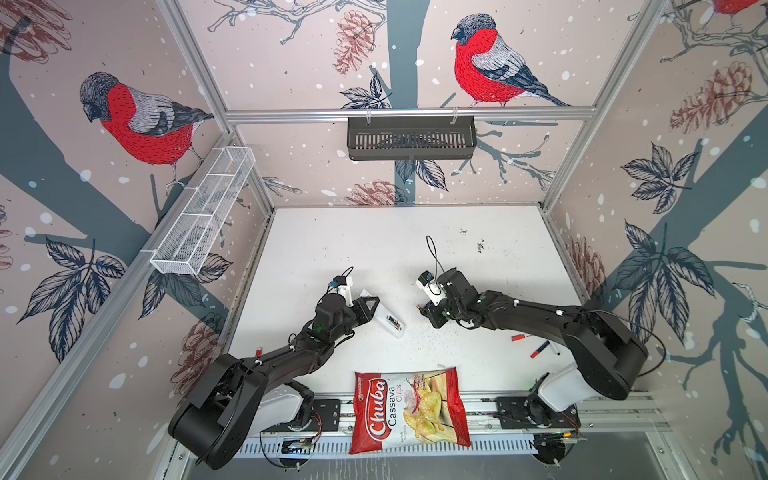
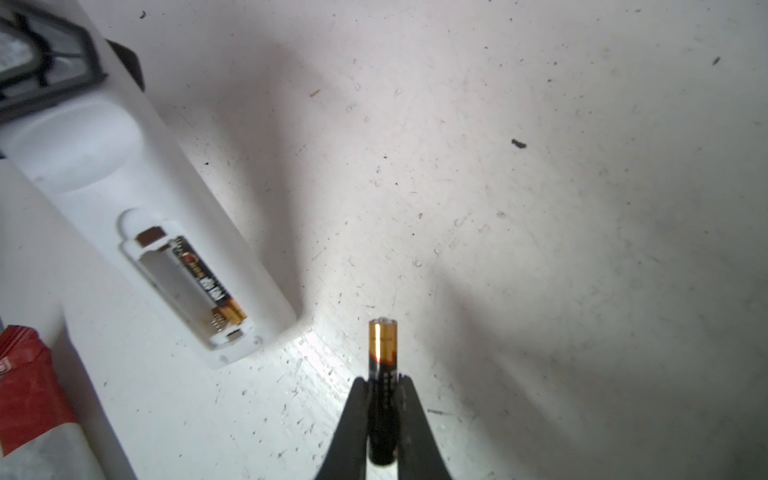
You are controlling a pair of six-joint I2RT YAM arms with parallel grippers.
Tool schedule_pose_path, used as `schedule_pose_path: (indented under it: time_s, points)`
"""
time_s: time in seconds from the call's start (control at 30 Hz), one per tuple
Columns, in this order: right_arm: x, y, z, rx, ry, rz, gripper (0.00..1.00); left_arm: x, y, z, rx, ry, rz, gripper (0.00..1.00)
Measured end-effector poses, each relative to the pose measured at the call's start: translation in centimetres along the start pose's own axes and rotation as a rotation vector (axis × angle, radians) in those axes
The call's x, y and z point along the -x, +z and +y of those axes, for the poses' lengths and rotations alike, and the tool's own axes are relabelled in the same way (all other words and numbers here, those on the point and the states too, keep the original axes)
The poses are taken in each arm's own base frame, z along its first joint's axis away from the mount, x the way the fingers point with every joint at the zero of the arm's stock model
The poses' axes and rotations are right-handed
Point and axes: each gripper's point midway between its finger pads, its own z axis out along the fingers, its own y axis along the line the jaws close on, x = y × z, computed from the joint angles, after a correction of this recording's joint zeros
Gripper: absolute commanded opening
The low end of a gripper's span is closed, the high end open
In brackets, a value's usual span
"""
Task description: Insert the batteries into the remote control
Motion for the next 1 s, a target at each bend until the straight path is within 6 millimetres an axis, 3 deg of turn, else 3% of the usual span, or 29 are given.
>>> schedule_pose_path:
  time_s: [0.27, 0.4, 0.43, 0.73, 1.0]
  points:
    - [2.2, -0.1, 1.7, 0.115, -0.048, -0.085, 0.11, -0.4, -0.1, 2.8, 0.146, 0.000, 0.011, 0.69]
    - [2.9, 0.6, 2.5, 0.163, -0.064, -0.101, 0.11, 0.0, -0.9, 3.5, 0.200, 0.008, -0.017, 0.82]
    - [3.0, 0.9, 2.9, 0.177, -0.074, -0.103, 0.11, 0.2, -1.2, 3.7, 0.212, 0.013, -0.027, 0.96]
    - [3.2, 2.3, 7.2, 0.304, -0.200, -0.100, 0.11, 2.6, -2.6, 4.5, 0.296, 0.041, -0.081, 0.96]
    - [2.4, 3.7, 7.7, 0.332, -0.237, -0.072, 0.11, 3.6, -3.6, 4.6, 0.331, 0.063, -0.083, 0.96]
